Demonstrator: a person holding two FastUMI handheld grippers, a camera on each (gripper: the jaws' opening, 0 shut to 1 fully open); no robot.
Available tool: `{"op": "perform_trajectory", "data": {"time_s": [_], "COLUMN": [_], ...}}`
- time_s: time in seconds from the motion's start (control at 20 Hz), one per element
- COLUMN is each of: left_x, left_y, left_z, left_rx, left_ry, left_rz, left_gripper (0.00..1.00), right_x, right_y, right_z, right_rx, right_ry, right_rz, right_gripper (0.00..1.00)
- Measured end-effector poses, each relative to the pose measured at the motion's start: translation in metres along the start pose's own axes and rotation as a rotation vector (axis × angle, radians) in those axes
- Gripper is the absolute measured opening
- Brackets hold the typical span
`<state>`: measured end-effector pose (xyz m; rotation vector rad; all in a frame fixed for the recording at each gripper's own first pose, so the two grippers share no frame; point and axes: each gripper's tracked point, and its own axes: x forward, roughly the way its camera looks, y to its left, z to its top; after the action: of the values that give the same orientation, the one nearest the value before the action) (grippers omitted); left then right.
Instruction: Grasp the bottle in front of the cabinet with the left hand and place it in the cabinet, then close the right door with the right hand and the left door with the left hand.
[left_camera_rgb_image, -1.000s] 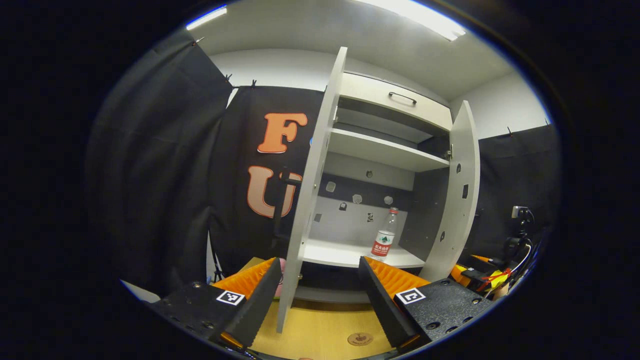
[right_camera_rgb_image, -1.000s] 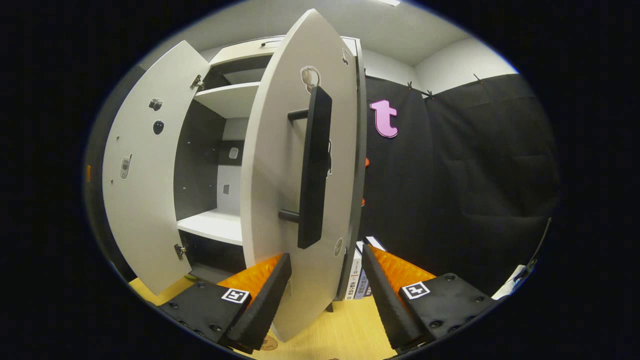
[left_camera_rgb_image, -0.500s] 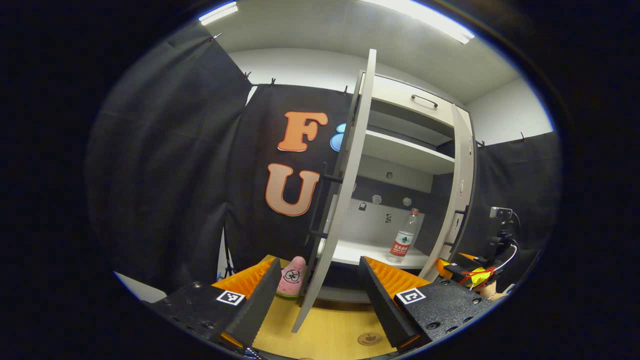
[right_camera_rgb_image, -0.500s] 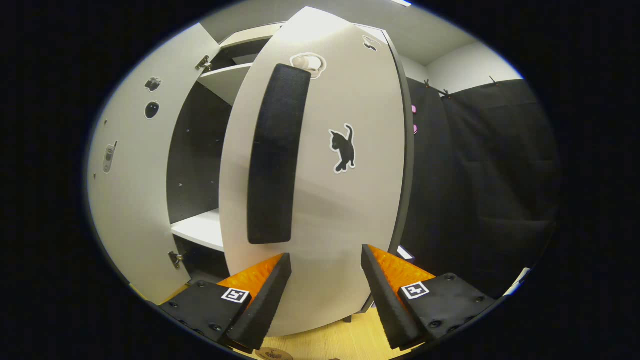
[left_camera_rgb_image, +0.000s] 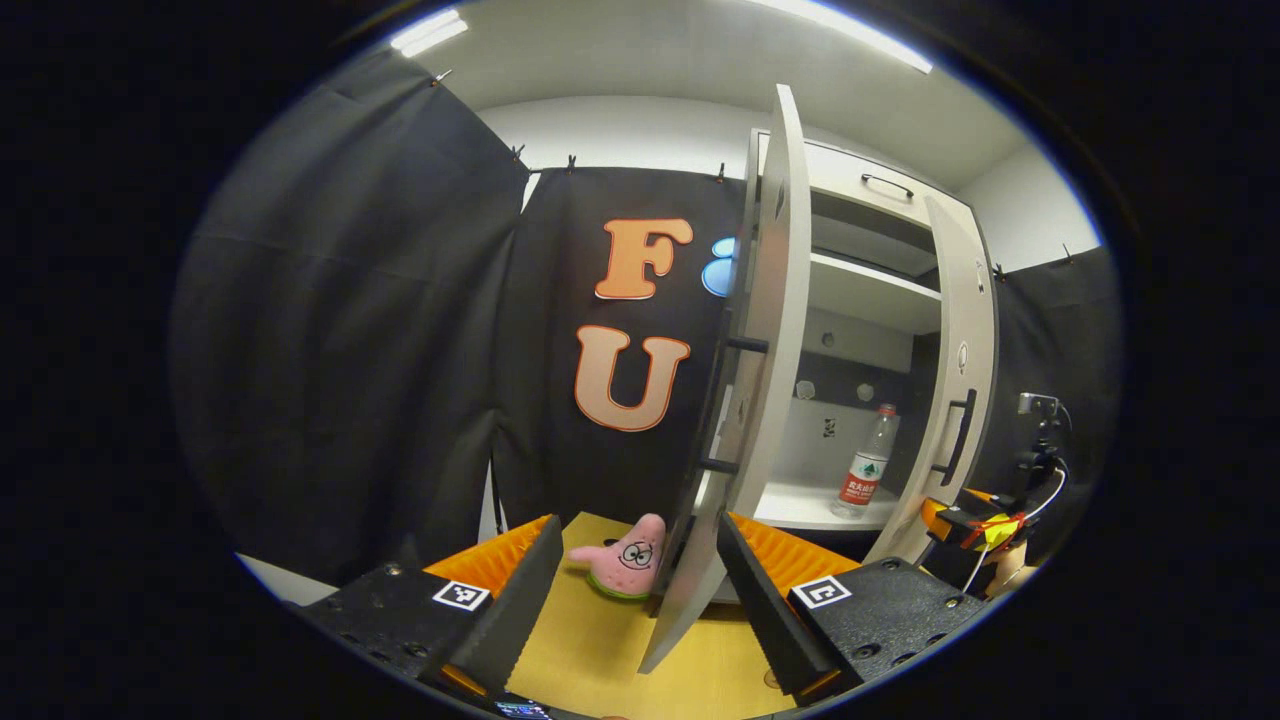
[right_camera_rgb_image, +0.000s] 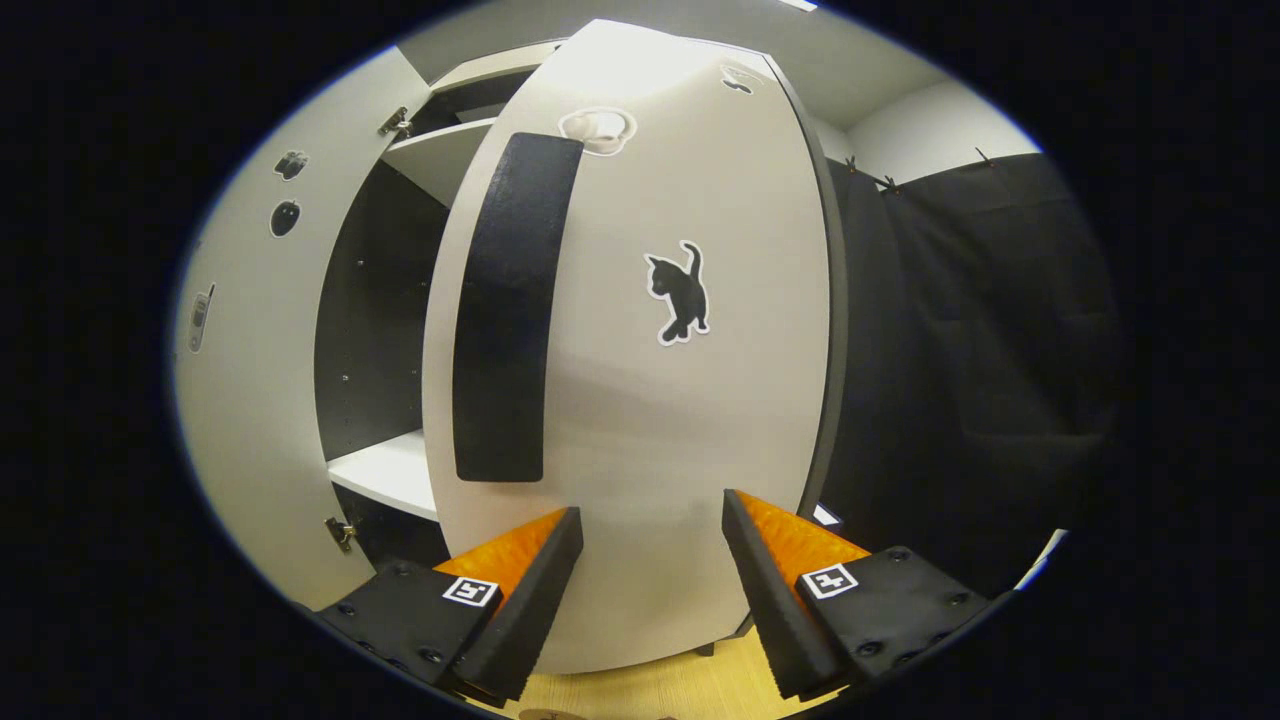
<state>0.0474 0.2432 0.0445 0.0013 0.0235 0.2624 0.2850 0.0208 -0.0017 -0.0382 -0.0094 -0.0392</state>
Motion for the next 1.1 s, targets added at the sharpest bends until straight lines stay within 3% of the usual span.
{"op": "perform_trajectory", "data": {"time_s": [0.5, 1.1], "left_x": [0.032, 0.052], "left_y": [0.026, 0.018], "left_z": [-0.024, -0.046], "left_rx": [-0.017, -0.032], "left_ry": [0.044, 0.102], "left_rz": [0.058, 0.027], "left_gripper": [0.94, 0.95], "right_x": [0.005, 0.010], "right_y": [0.004, 0.003], "right_z": [0.003, 0.002], "right_rx": [-0.023, 0.031], "right_ry": [-0.014, 0.007], "right_rz": [-0.016, -0.017], "right_gripper": [0.94, 0.94]}}
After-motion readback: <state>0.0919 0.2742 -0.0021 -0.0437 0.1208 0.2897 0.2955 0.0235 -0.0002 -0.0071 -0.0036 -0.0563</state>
